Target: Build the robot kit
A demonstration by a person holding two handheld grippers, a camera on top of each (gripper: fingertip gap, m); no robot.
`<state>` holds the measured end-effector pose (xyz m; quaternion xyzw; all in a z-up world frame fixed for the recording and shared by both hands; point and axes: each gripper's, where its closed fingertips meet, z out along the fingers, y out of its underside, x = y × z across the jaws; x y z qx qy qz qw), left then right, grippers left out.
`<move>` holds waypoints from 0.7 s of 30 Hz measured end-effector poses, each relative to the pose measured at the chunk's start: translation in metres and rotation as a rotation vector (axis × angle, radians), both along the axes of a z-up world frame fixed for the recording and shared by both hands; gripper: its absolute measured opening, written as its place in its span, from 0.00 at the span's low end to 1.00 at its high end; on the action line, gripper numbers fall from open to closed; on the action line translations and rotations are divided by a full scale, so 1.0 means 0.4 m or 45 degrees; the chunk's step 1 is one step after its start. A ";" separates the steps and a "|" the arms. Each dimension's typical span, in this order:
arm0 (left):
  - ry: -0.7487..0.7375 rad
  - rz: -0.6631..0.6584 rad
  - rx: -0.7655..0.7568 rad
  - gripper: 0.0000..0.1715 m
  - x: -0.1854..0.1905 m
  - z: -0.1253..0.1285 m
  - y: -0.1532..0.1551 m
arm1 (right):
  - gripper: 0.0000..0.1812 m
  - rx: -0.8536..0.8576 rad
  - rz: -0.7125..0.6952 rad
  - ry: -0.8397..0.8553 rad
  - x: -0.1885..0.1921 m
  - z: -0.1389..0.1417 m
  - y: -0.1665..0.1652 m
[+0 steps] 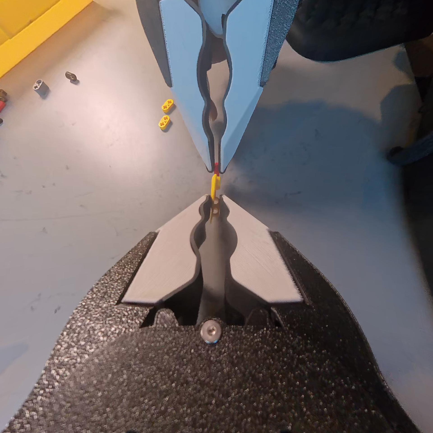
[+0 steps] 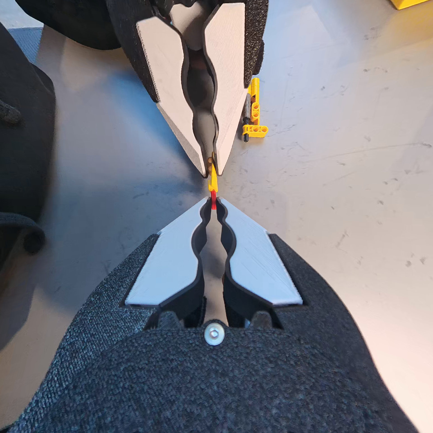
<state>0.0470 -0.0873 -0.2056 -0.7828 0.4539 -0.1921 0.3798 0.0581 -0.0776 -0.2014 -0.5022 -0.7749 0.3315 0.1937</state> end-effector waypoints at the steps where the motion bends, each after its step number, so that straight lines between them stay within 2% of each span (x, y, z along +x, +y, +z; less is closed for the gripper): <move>1: 0.007 -0.001 0.005 0.03 0.001 -0.001 0.000 | 0.02 -0.004 -0.001 -0.006 0.001 -0.002 0.000; 7: 0.022 0.001 -0.008 0.03 -0.001 -0.007 -0.002 | 0.02 0.007 0.008 0.014 -0.005 -0.004 -0.003; 11: -0.123 0.038 -0.069 0.03 -0.005 0.024 0.000 | 0.02 0.024 0.024 0.113 -0.011 0.022 0.000; 18: -0.442 0.033 -0.162 0.04 0.005 0.102 -0.007 | 0.00 -0.038 0.075 0.381 -0.016 0.117 -0.009; 21: -0.481 0.025 -0.173 0.04 0.007 0.113 -0.010 | 0.00 -0.014 0.106 0.401 -0.015 0.124 -0.018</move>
